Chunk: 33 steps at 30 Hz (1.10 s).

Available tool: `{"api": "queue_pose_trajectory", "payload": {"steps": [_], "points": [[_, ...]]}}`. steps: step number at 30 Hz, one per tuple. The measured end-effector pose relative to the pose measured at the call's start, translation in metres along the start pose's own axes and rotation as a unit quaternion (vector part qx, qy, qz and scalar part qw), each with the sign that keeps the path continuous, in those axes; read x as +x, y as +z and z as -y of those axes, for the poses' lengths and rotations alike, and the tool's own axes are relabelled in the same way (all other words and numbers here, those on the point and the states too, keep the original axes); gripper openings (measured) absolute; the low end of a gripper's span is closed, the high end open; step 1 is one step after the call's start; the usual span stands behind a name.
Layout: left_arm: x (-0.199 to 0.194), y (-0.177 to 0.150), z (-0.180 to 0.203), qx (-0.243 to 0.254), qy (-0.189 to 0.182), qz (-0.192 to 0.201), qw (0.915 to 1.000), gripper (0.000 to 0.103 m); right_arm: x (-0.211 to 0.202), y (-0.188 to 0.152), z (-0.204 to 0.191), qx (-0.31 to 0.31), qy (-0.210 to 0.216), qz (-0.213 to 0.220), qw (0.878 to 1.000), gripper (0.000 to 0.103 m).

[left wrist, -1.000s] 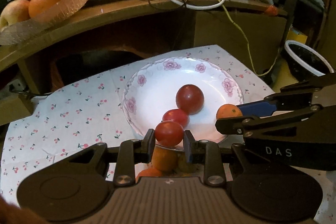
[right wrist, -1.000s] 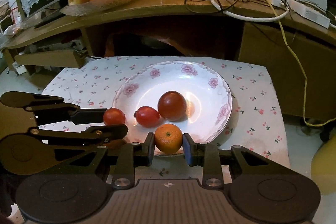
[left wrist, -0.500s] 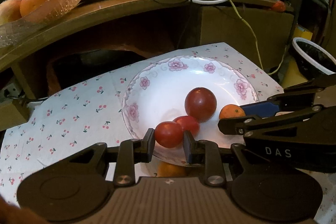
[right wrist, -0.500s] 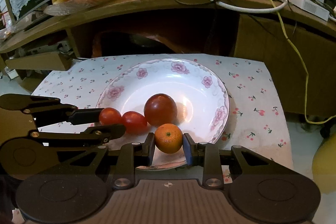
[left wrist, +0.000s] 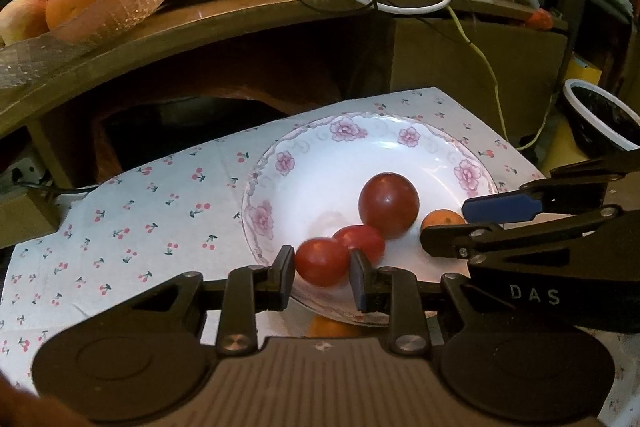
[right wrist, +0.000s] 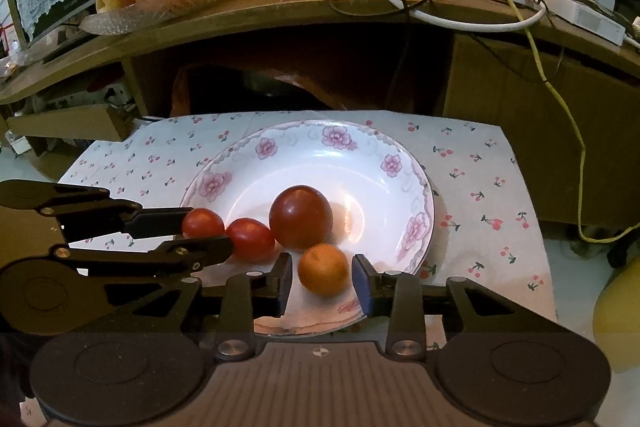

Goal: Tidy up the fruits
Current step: 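Carry the tangerine and tomato onto the plate and open both tools, then grasp a kiwi with the right tool while the left tool grasps an orange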

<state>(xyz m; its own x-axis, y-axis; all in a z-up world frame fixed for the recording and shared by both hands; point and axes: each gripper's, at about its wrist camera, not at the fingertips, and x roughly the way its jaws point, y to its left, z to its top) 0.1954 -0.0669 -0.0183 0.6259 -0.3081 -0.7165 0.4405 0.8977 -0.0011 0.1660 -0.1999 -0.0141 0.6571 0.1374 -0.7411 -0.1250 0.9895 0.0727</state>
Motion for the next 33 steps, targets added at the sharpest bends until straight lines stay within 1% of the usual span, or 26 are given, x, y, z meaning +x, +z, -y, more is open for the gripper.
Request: {"api": "queue_pose_trajectory", "payload": {"steps": [3, 7, 10, 16, 23, 27, 33], "points": [[-0.002, 0.001, -0.001, -0.001, 0.001, 0.003, 1.0, 0.035, -0.001, 0.0, 0.001, 0.002, -0.003, 0.002, 1.0, 0.042], [-0.005, 0.003, -0.004, -0.005, 0.002, 0.009, 0.9999, 0.036, -0.005, 0.001, 0.001, 0.003, -0.002, 0.007, 1.0, 0.043], [-0.01, 0.005, -0.006, -0.01, 0.004, 0.015, 0.9998, 0.036, -0.008, 0.002, 0.001, 0.004, -0.002, 0.014, 1.0, 0.046], [-0.019, 0.01, -0.009, -0.017, 0.006, 0.025, 0.9995, 0.039, -0.016, 0.003, 0.002, 0.008, 0.0, 0.023, 1.0, 0.046], [-0.03, 0.005, -0.011, -0.01, 0.012, 0.02, 0.9997, 0.04, -0.021, 0.001, -0.002, 0.006, 0.007, 0.02, 1.0, 0.046], [-0.043, -0.002, -0.013, -0.007, 0.01, 0.017, 0.9998, 0.04, -0.026, -0.005, -0.006, 0.001, 0.02, 0.013, 1.0, 0.047], [-0.063, -0.017, -0.013, 0.002, 0.009, 0.003, 1.0, 0.041, -0.04, -0.016, -0.015, -0.011, 0.039, 0.003, 0.999, 0.047]]}}
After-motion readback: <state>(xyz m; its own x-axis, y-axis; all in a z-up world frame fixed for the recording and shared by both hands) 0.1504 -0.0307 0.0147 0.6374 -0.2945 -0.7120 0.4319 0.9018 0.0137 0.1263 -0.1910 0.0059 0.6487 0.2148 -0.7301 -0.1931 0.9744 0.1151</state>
